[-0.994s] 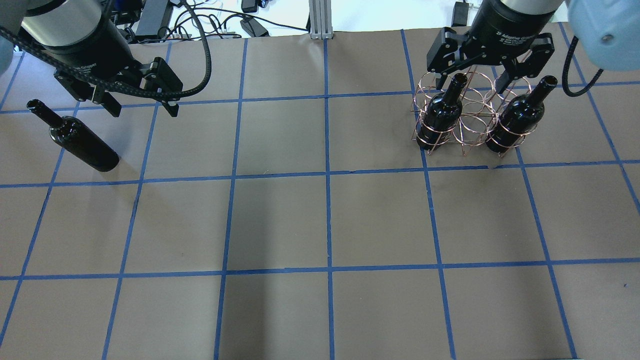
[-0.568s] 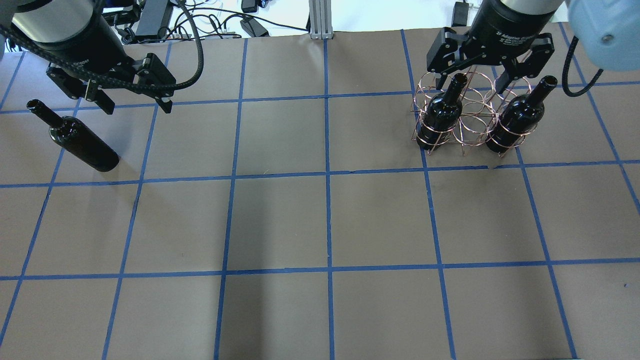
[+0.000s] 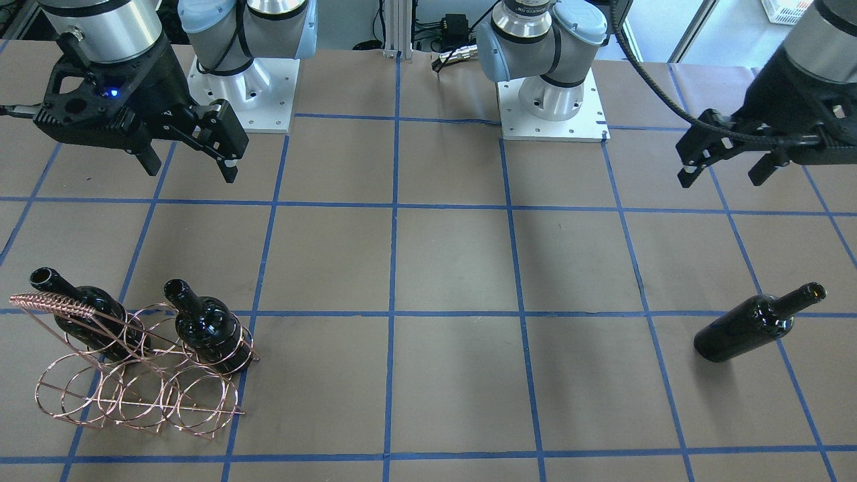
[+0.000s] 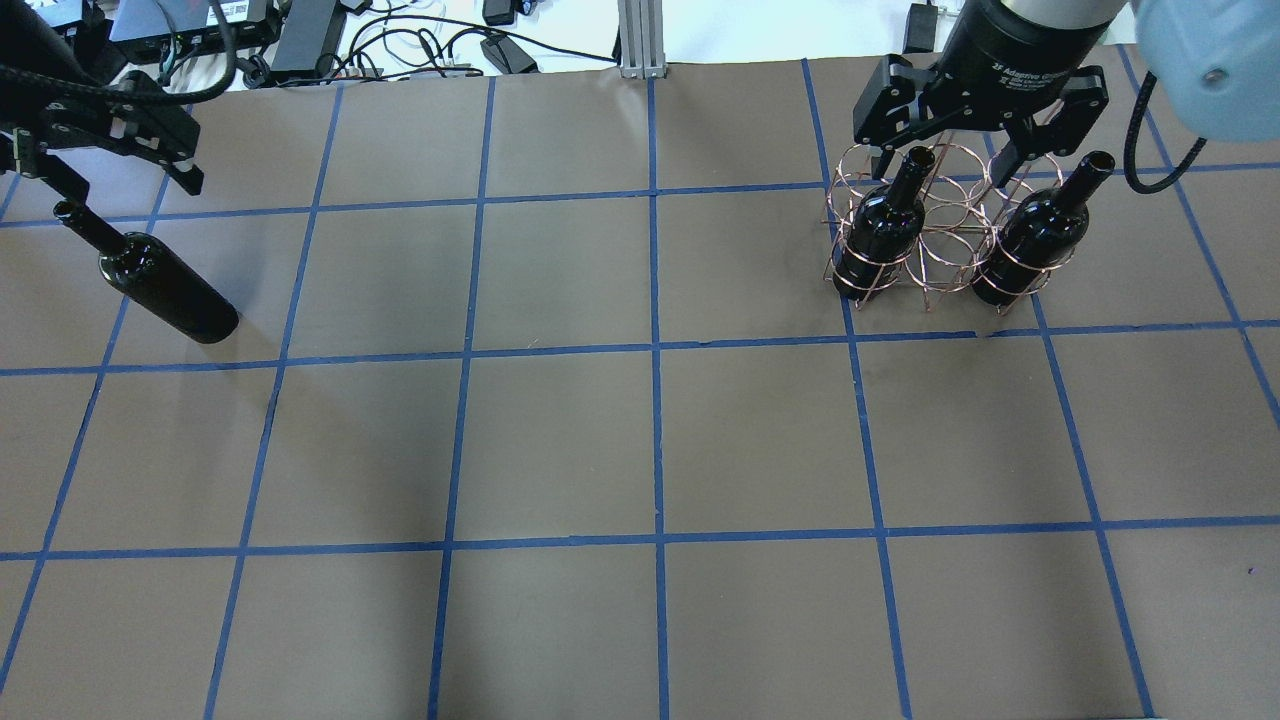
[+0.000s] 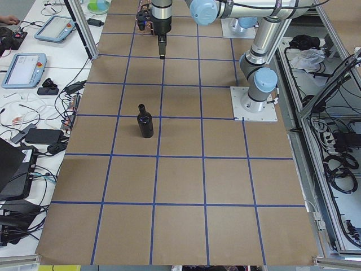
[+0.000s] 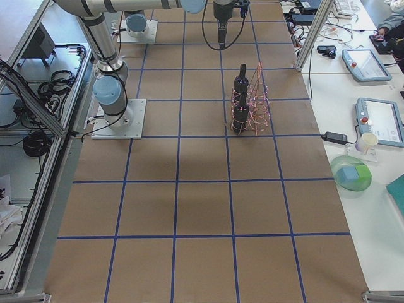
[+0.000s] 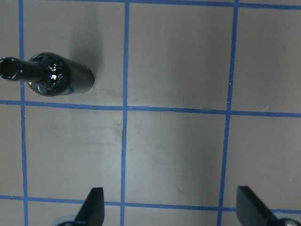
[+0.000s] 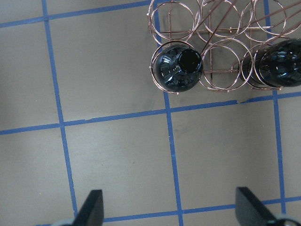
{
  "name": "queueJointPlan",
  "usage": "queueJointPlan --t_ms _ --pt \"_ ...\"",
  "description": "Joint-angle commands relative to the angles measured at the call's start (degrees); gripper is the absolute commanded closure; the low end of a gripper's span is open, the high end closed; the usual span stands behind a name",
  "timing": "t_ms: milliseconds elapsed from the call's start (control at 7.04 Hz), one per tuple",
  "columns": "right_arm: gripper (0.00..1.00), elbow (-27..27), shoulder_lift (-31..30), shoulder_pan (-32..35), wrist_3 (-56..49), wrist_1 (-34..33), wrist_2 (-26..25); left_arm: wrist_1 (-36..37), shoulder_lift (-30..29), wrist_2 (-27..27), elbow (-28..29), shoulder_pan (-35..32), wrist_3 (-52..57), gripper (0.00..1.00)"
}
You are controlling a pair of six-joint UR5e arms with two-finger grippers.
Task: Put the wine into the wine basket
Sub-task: 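Lower the left gripper over the bottle body and close on it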
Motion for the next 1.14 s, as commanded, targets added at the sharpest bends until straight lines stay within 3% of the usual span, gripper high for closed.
queueJointPlan --t_ms 0,426,994 --pt "0.00 0.00 0.00 0.00 0.00 0.00 0.01 0.02 -3.53 0.22 1.81 6.53 3.39 0.00" --pt "0.00 0.00 -0.09 0.00 0.00 0.00 0.01 3.86 -11.61 -0.66 8.31 7.70 4.10 0.00" --pt "0.00 0.00 0.00 0.00 0.00 0.00 0.01 8.19 -18.31 -0.75 8.15 10.94 9.19 0.00"
